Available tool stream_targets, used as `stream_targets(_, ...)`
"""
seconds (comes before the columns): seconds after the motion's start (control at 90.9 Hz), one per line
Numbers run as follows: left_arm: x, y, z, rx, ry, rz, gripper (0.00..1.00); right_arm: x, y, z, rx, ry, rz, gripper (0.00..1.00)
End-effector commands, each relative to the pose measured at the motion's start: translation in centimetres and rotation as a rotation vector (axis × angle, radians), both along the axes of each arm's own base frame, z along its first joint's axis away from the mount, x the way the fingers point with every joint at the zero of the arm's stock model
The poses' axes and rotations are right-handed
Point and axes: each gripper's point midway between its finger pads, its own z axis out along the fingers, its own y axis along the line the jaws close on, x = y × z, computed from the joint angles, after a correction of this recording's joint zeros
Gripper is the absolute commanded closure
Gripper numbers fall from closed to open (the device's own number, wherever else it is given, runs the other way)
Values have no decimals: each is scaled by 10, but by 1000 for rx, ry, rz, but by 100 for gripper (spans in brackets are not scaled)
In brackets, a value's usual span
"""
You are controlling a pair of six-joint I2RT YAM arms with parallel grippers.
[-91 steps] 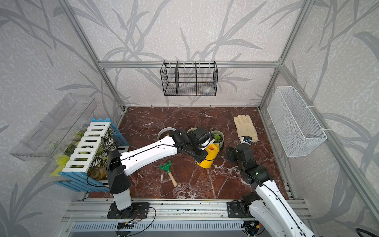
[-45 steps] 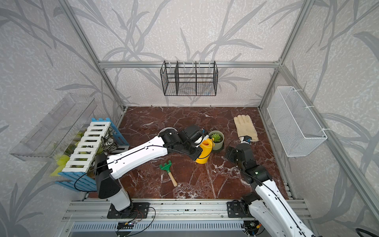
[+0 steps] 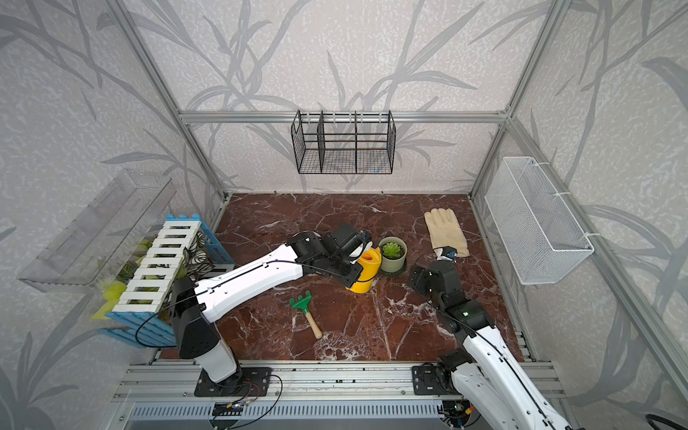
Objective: Water the succulent around the soil edge
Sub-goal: Water the soil of the potted plant with water.
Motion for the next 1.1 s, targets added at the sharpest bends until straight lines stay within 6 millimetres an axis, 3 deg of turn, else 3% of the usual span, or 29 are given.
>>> stream_targets(0.0,-4,-11,13,-60,-17,-38,100,2,-2,0,4,-8,-12,13)
stream_targets(0.539,-14,-43,9,-116,12,-131,100,3,-3,-1,2,-5,-19,13)
stream_targets(0.693,-17,-44,20,-179,-39,-158,100,3,-2,-2,9,-10,-16,13)
stream_targets(0.869,-21,-28,39,-288,-132,-134,100,4,2,-2,20,-18,4,13)
stream_targets(1.089,-18,25,35,-300,-179,-10,100,8,15,-2,49,-21,69,13)
